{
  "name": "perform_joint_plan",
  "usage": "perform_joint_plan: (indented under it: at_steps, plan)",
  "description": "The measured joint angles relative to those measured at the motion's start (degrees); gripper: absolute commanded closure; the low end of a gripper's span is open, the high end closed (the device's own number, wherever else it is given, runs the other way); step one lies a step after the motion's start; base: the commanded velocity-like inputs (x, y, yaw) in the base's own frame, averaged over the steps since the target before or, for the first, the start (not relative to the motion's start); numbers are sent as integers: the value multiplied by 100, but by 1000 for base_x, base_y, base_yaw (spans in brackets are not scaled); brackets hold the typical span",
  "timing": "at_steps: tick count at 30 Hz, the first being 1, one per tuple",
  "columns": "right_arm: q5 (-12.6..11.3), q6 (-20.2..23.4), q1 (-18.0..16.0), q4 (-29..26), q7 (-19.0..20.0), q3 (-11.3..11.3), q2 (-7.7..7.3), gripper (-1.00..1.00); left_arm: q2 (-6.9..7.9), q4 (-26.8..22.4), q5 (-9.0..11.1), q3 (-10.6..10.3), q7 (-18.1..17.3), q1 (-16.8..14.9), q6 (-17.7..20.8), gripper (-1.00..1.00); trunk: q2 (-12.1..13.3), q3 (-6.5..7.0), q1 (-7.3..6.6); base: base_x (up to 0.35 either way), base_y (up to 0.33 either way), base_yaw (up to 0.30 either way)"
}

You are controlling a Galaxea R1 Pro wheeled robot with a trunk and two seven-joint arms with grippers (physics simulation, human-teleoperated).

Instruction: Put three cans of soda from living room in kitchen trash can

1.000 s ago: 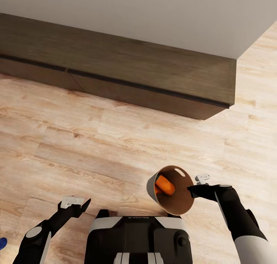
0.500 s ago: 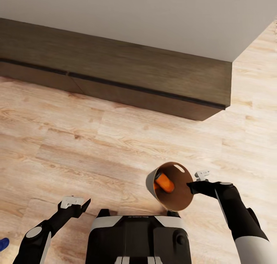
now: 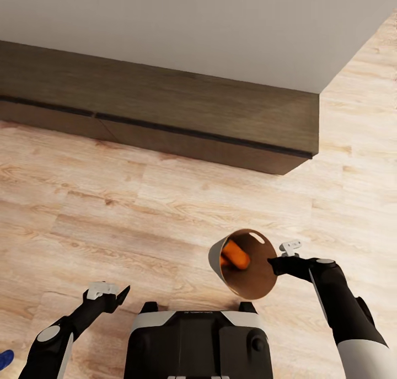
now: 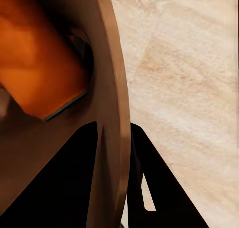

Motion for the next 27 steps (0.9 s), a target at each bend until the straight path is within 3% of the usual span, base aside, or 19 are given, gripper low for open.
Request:
perform_joint_plan:
  at_steps: [27]
  plan:
    - [3,1,2,-29,11,1,60,100,0,-51,-5,3,-1,-7,-1,-100,1083,718,-593,0,0,-12]
